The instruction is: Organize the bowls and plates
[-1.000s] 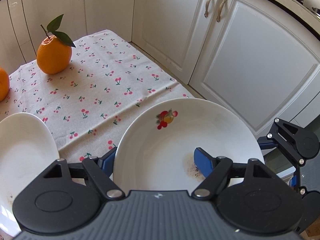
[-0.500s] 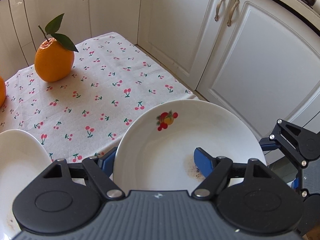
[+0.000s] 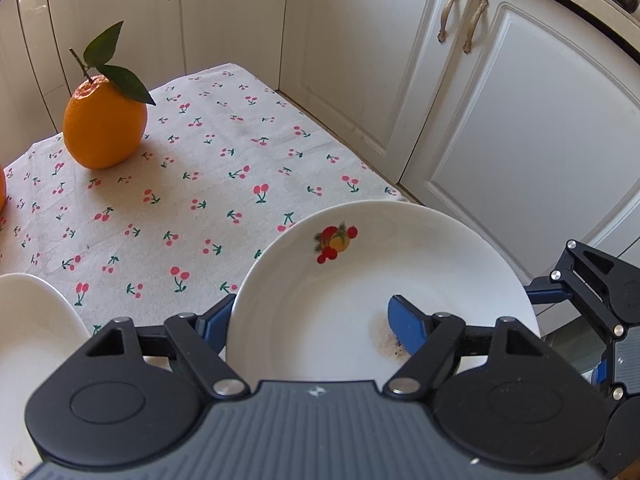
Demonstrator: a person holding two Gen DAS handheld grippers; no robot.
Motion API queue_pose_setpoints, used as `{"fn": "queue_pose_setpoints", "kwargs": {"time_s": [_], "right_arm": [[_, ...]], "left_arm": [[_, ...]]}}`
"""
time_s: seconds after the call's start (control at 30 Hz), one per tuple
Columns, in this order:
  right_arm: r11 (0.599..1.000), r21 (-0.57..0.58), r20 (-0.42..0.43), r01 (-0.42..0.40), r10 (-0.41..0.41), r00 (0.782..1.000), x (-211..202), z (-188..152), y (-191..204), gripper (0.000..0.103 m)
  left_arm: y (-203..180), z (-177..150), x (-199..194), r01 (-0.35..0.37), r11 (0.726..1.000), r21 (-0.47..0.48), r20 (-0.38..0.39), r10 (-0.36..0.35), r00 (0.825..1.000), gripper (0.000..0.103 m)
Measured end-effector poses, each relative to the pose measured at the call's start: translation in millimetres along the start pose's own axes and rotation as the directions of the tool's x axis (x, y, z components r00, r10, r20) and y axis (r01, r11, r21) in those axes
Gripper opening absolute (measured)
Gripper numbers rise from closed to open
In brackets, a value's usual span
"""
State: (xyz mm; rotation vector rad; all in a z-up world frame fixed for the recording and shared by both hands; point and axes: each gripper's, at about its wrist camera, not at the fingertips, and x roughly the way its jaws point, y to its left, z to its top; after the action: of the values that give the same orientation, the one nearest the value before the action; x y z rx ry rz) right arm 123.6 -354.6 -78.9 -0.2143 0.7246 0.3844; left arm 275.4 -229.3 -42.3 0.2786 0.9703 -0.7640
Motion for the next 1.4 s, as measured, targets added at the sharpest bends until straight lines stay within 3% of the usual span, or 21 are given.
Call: {"fn": "queue_pose_setpoints", "kwargs": {"time_s": [0.37,0.5,0.87,1.07,1.3,1.4], "right_arm": [[0.999,0.033,0.024,0.022,-0.022,0.999,-29.6,-1.1,7.5,0.103],[0.999,0.013,0.048,0.041,-0.041,0.998,-48.7,0.4,21.2,0.103],[1.0,0.0,0.162,-0.002,0.002,0.987,-74.9,26.2,68.3,0.103],[1.0,0.002,0.176,-0.026,0.026,0.984,-74.7,36.8,93.0,0.103],[0.998,-0.006,0.168,-0.065,0.065,0.984,-69.3,39.2,120.6,0.103],[0.997,-0.007,0.158,-0.078,0.078,0.984,-67.2,38.8,127.6,0.103]], "left_arm": [[-5.1,-5.9,-36.8,-0.036,0.999,0.008,0.07,0.035,0.997,0.08],[-6.4,-15.9,-63.5,-0.051,0.999,-0.011,0.111,0.052,0.992,0.08],[-14.3,-59.6,-151.9,-0.099,0.993,-0.059,0.21,0.109,0.971,0.081],[-14.5,-107.3,-196.1,-0.178,0.979,-0.102,0.271,0.2,0.942,0.086],[-15.7,-183.1,-219.6,-0.333,0.928,-0.166,0.301,0.369,0.879,0.097],[-15.4,-210.4,-224.0,-0.342,0.916,-0.209,0.296,0.393,0.871,0.101]]}}
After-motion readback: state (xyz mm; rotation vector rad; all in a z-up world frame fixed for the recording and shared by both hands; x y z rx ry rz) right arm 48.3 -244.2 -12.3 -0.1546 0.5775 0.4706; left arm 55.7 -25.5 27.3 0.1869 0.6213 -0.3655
